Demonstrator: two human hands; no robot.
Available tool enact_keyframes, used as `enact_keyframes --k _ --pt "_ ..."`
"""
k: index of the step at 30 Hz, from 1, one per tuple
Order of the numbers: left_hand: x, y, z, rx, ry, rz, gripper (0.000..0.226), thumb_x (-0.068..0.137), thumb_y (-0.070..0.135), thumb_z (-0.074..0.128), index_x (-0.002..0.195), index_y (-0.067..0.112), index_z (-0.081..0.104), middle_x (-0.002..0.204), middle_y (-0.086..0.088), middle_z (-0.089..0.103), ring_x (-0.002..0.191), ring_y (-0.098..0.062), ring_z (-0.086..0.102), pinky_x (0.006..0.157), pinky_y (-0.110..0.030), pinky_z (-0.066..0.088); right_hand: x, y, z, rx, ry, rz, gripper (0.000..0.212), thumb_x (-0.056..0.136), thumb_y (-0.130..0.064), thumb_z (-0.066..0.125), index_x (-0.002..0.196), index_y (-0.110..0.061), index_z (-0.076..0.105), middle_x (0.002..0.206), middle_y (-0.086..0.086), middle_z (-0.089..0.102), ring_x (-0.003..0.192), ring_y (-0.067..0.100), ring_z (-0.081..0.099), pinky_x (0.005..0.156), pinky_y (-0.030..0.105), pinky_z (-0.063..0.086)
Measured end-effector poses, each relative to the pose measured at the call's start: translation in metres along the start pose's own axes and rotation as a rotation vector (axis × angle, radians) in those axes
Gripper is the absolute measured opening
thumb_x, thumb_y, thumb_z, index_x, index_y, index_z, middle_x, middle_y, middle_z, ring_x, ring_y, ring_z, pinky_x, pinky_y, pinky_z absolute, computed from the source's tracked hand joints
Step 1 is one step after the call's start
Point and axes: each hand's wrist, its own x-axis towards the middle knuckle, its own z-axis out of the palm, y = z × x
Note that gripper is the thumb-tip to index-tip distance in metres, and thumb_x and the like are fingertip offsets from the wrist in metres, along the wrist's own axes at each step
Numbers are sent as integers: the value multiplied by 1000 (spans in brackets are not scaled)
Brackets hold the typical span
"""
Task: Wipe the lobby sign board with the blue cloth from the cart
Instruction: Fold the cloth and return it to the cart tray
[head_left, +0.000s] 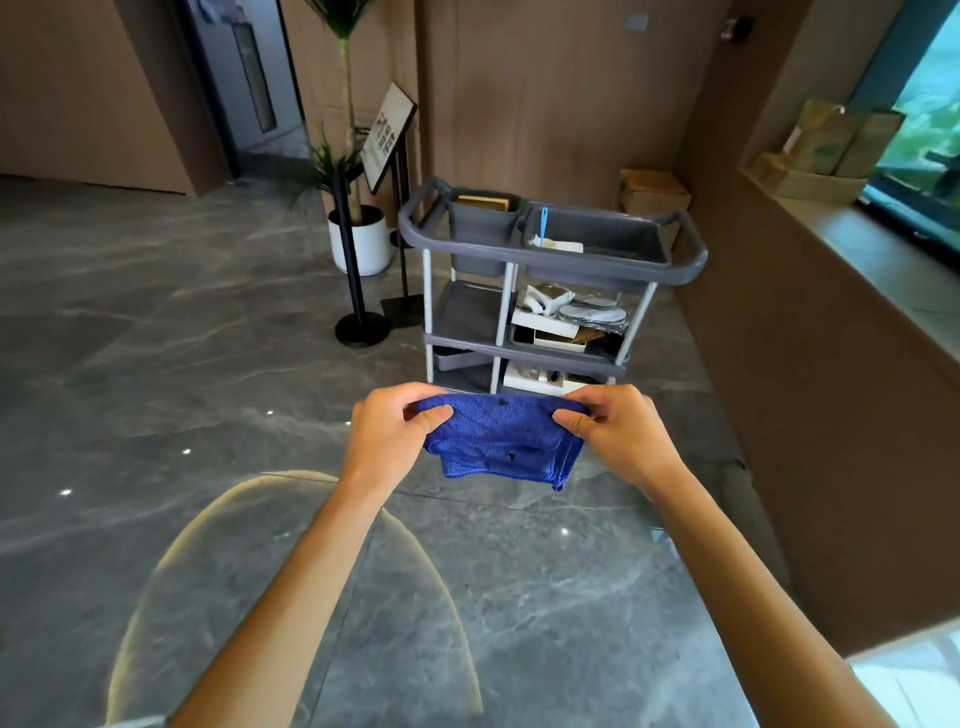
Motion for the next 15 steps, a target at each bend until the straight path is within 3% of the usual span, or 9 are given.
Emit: enact_keyframes --k 6,15 --pt "57 -16 15 7 -47 27 22 87 9 72 92 29 79 78 37 69 81 9 66 77 -20 53 45 14 7 27 32 59 12 91 -18 72 101 -17 79 87 -1 78 85 17 72 82 40 58" --pt "170 -28 58 -31 -72 14 21 86 9 73 93 28 79 82 21 75 81 5 68 78 -22 55 151 49 2 32 88 85 9 91 -19 72 96 -22 79 81 -4 78 80 15 72 81 42 59"
